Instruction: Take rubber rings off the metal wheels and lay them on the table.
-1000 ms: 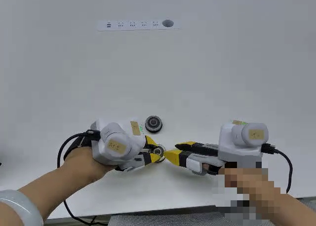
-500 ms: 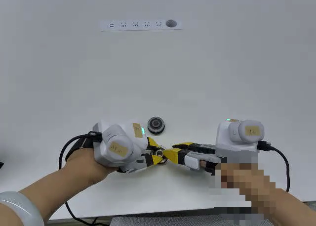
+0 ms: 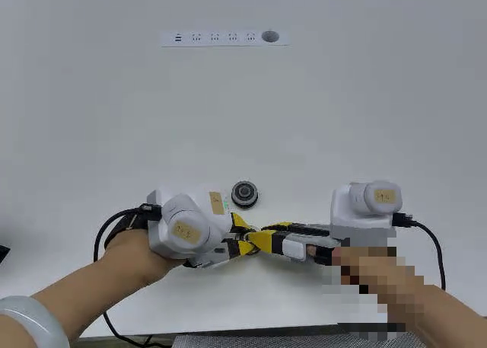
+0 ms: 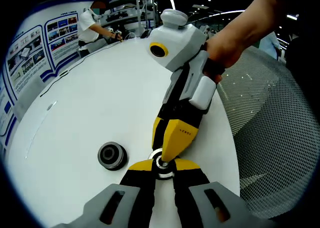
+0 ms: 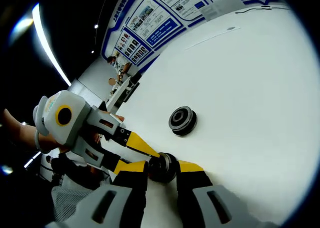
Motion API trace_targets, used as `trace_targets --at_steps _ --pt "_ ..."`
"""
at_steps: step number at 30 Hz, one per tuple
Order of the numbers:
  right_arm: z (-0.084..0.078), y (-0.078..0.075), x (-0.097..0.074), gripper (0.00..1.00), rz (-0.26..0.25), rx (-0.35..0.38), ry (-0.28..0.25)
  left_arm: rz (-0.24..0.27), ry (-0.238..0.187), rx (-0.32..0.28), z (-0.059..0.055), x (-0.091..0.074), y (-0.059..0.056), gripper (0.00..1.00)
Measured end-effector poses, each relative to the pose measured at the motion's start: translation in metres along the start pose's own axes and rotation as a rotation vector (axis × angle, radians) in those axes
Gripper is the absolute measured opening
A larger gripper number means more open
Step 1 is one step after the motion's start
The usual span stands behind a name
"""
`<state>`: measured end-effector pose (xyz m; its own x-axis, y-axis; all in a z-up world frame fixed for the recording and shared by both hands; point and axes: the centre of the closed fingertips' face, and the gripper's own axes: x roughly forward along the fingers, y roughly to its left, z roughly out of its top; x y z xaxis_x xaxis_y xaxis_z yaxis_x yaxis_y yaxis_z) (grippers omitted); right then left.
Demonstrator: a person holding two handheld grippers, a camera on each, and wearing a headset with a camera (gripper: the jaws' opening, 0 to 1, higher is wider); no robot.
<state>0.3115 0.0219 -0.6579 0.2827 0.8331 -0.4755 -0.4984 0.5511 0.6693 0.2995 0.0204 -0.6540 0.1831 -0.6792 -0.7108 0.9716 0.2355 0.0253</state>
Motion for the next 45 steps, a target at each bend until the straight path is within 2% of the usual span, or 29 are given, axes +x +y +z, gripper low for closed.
trace_targets --at_steps 18,34,45 --pt "-0.001 0.004 0.0 0.24 0.035 0.018 0.018 0.005 -0.008 -0.011 -0.003 0.001 0.001 0.13" --pt "-0.008 0.005 -0.008 0.24 0.067 0.129 0.011 0.004 -0.006 -0.007 -0.002 0.0 0.0 0.12" --pt "-0.014 0.009 -0.01 0.24 0.092 0.169 0.001 0.004 -0.005 -0.002 -0.002 0.0 0.001 0.12"
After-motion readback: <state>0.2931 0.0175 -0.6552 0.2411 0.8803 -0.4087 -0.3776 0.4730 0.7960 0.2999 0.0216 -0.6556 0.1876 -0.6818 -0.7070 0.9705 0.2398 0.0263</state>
